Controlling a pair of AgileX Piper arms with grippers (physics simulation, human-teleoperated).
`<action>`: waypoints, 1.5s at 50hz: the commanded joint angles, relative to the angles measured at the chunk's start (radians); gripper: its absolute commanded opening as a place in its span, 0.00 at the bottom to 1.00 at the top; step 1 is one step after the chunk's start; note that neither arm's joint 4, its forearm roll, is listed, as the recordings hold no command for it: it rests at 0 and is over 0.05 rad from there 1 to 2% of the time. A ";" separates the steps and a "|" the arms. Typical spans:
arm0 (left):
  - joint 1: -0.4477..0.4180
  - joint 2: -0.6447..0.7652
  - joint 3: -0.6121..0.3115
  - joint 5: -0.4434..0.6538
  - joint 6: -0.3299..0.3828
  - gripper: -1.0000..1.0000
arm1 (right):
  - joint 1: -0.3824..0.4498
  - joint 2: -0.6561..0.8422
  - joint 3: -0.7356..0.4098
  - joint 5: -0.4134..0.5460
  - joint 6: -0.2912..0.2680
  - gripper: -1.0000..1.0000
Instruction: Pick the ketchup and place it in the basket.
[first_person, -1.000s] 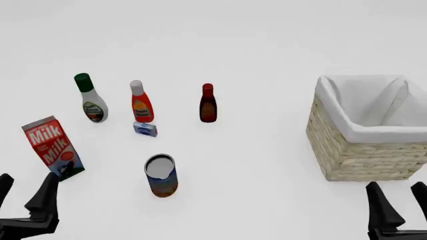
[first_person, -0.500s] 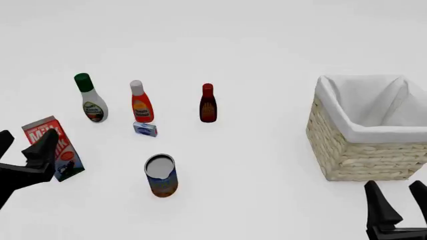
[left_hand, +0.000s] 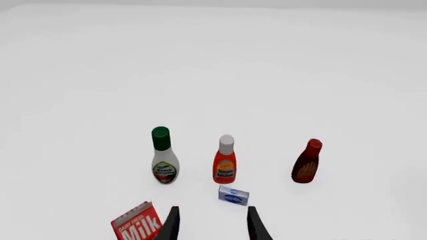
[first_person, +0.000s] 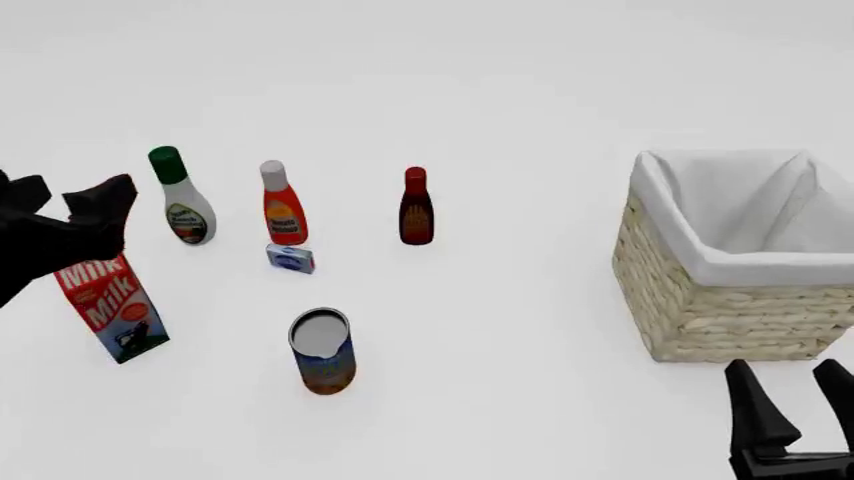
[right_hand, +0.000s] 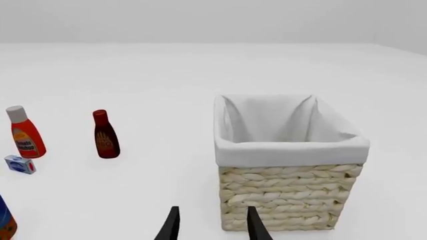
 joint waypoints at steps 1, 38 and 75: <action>-0.041 0.127 -0.133 0.069 -0.017 1.00 | 0.001 0.002 0.000 -0.001 0.001 1.00; -0.059 0.607 -0.512 0.214 0.041 1.00 | 0.005 0.067 0.000 -0.050 0.009 1.00; -0.033 0.877 -0.764 0.242 0.024 1.00 | 0.009 0.118 0.001 -0.088 0.035 1.00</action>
